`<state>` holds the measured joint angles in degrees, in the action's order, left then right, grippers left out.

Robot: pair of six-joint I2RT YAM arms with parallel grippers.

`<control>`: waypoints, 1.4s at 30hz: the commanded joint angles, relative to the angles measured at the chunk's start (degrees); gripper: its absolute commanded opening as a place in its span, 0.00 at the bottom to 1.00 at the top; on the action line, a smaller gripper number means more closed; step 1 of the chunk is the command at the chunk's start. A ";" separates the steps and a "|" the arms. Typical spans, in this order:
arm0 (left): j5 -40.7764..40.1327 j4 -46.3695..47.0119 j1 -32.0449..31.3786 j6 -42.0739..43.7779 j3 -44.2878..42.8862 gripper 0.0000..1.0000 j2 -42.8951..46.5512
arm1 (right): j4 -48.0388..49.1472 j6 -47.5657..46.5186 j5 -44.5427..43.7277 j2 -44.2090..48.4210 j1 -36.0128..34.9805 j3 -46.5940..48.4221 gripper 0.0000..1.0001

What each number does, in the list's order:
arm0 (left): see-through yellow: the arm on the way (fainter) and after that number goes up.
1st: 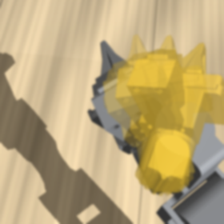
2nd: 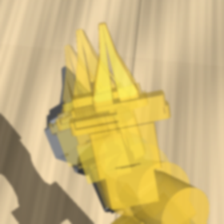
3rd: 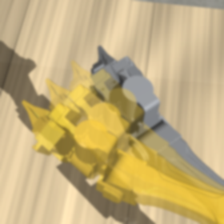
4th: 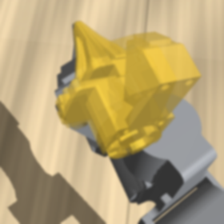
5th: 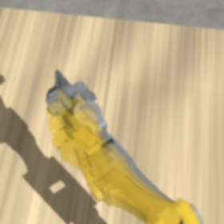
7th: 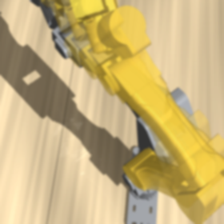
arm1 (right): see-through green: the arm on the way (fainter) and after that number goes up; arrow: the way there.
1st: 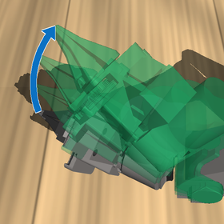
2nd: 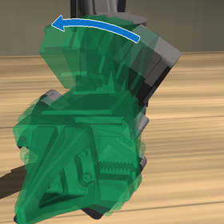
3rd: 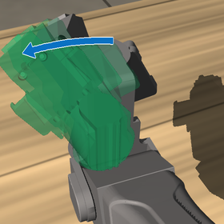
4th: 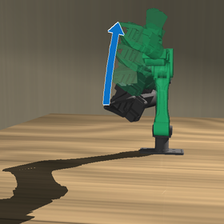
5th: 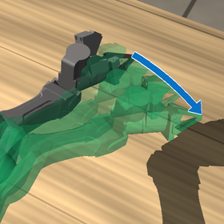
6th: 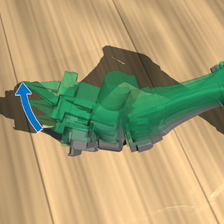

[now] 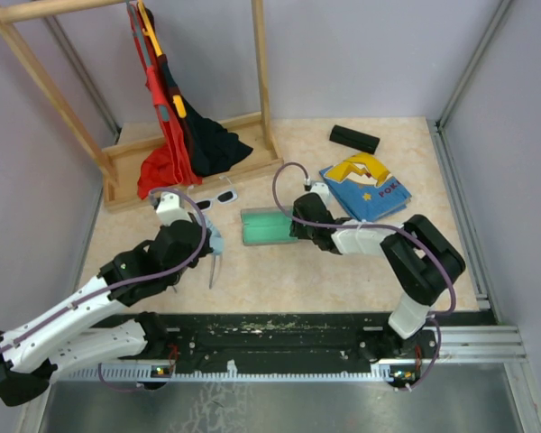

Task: Organize the sunglasses
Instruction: Place the sunglasses case at the center of the board, then place the glasses cleaning cloth at the center of the board.

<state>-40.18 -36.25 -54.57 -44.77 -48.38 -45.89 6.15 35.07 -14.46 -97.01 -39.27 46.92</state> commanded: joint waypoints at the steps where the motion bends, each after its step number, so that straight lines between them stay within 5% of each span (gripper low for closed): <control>1: 1.21 -0.71 -0.19 -0.05 0.06 0.00 1.39 | 1.05 0.66 -2.21 8.08 -0.63 -0.30 0.50; 8: 7.00 1.09 -0.19 5.20 -2.12 0.00 2.16 | 0.08 0.03 2.74 20.78 -0.56 -7.34 0.67; 19: 36.71 17.34 -0.74 20.93 -1.26 0.00 -4.11 | -10.62 1.67 -3.20 51.22 -0.51 -19.73 0.69; 25: 27.48 16.17 -3.73 15.79 -2.22 0.00 -15.02 | -16.93 2.70 -8.60 62.13 -0.46 -20.53 0.69; 29: 13.83 7.57 -7.21 -0.67 -3.32 0.00 -21.25 | -20.94 3.76 -11.03 64.21 -0.46 -20.39 0.69; 36: 6.88 8.09 -12.39 -19.27 -6.58 0.02 -35.40 | -27.51 7.80 -11.85 62.98 -0.47 -19.64 0.69; 40: 10.93 13.28 -12.34 -16.19 -13.53 0.58 -45.62 | -28.84 8.87 -11.16 62.93 -0.46 -19.89 0.69; 42: 11.74 13.75 -12.32 -12.98 -16.43 0.72 -47.71 | -29.21 8.83 -10.55 63.07 -0.45 -19.89 0.69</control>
<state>-28.82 -26.50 -66.76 -58.08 -58.61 -89.97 -22.15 42.48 -24.58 -34.30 -39.27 26.24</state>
